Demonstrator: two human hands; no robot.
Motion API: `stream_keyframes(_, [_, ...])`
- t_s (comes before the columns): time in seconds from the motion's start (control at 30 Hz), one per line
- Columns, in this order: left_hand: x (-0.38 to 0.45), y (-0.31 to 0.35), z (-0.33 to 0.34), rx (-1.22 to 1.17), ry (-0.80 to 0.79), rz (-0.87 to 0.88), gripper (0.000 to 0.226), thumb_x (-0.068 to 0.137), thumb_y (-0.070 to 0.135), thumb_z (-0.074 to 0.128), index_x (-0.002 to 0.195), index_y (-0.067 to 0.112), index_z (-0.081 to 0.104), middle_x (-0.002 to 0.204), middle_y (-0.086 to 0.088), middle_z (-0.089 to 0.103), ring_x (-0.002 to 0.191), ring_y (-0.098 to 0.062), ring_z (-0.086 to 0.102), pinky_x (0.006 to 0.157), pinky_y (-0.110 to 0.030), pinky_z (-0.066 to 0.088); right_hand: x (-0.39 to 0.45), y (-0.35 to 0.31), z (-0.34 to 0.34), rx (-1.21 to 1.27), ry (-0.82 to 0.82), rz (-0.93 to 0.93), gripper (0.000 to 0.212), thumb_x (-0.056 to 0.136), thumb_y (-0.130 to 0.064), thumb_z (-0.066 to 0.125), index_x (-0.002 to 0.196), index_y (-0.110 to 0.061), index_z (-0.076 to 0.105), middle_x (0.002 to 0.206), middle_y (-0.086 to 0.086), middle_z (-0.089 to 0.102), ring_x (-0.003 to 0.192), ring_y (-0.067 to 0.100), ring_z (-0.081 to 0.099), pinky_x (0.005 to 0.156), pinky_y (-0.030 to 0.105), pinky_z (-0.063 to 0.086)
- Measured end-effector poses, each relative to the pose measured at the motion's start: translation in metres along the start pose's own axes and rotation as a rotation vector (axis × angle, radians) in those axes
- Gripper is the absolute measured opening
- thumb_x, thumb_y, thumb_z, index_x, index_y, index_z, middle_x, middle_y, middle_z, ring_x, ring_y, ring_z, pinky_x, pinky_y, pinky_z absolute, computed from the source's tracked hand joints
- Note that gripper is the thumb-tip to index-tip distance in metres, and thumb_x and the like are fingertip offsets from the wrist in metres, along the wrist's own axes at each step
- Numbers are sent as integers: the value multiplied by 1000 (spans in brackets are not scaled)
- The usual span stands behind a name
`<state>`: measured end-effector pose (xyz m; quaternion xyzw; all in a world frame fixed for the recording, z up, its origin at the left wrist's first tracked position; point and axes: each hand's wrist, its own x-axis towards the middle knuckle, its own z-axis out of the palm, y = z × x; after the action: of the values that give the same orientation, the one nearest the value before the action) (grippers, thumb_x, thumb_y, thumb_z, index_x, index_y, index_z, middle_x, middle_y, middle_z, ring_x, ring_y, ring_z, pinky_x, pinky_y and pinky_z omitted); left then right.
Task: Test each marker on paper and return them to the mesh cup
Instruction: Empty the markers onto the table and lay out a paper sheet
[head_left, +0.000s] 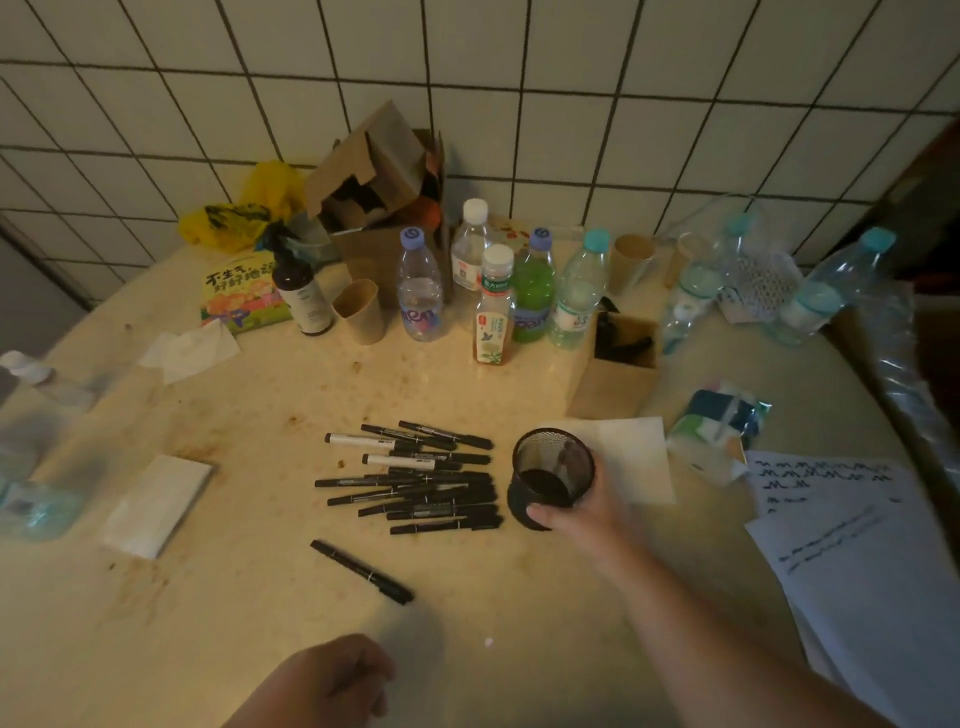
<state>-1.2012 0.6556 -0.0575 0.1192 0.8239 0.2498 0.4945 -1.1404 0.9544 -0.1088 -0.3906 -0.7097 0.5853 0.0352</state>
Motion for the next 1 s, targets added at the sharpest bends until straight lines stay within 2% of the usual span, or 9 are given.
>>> stream_keyframes(0.1, [-8,6,4,31,-14,42,30,90,20,57,81,46,68,81,15,75,80,0,69,86,-16,50,-5,19,3,-65,-11,35,86,72,-3,85,144,-19,42,130,-9,53,121,7,49,101,27,41])
stream_keyframes(0.17, [-11,8,6,46,18,83,32,89,19,59,84,49,65,81,15,75,78,3,68,86,-14,49,-15,34,2,-142,22,43,75,80,-10,80,144,-21,43,131,-10,58,116,6,58,97,26,49])
stream_keyframes(0.23, [-11,11,8,73,29,102,32,88,20,61,83,51,64,81,17,75,76,6,67,85,-11,47,-35,50,-2,-160,115,91,53,86,-9,74,132,-19,51,117,-5,66,103,11,64,81,15,48])
stream_keyframes(0.33, [-3,13,9,104,-2,109,30,88,23,62,83,52,63,82,20,75,76,8,66,84,-10,47,-76,77,-10,-255,183,156,21,87,-10,70,95,-29,66,77,-12,74,74,6,69,69,22,51])
stream_keyframes(0.43, [14,11,6,136,-58,105,25,89,22,62,80,45,67,81,22,74,76,9,66,83,-10,46,-120,97,-15,-261,130,277,31,86,-5,72,69,-31,68,55,-16,69,51,-2,64,62,21,53])
stream_keyframes(0.5, [25,9,6,157,-87,111,23,88,24,63,75,42,68,81,23,73,75,10,66,82,-11,45,-144,99,-16,-283,147,343,30,85,-8,73,70,-33,67,48,-19,65,48,-7,61,57,9,47])
stream_keyframes(0.63, [42,13,11,184,-156,102,18,90,19,62,81,33,71,78,15,75,74,1,69,81,-19,51,-169,101,-18,-230,181,439,18,84,-13,74,72,-26,69,54,-7,70,50,-5,62,59,10,48])
stream_keyframes(0.8, [40,33,31,195,-159,137,18,92,13,60,85,25,71,78,12,76,71,-2,69,76,-18,52,-171,96,-52,-218,190,419,14,83,-13,73,75,-23,68,57,-8,72,52,-3,63,66,15,51])
stream_keyframes(1.0, [31,62,97,159,-104,108,15,92,12,61,87,22,72,78,8,77,71,-5,70,73,-14,52,-165,121,-134,-217,173,312,14,82,-17,74,71,-24,68,65,-7,74,59,2,66,77,34,56])
